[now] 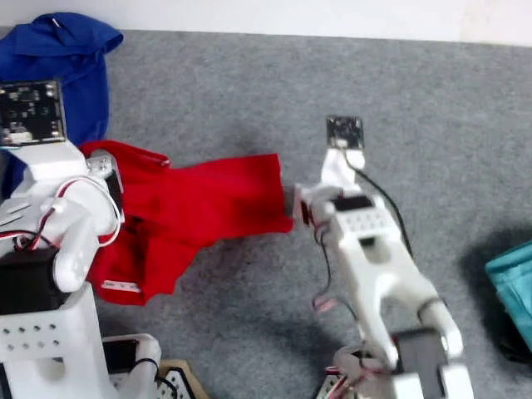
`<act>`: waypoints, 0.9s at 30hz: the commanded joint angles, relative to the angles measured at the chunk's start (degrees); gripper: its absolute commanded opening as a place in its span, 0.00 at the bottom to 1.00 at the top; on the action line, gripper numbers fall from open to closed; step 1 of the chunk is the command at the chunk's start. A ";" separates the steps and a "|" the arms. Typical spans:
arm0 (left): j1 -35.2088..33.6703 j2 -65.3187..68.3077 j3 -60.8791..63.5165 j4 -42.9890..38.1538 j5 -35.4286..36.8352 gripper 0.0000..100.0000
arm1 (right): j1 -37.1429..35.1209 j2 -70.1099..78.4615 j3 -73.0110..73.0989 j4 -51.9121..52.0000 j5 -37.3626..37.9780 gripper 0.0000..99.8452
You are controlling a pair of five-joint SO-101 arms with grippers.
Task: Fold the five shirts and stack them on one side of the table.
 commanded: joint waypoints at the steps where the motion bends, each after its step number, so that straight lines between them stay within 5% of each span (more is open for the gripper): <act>1: -0.84 -1.10 -4.35 -1.05 2.73 0.01 | -0.66 6.73 -9.10 -1.19 -0.79 0.12; 27: -3.82 -1.10 2.68 -5.54 6.95 0.01 | -14.55 1.54 -12.18 12.18 -5.01 0.13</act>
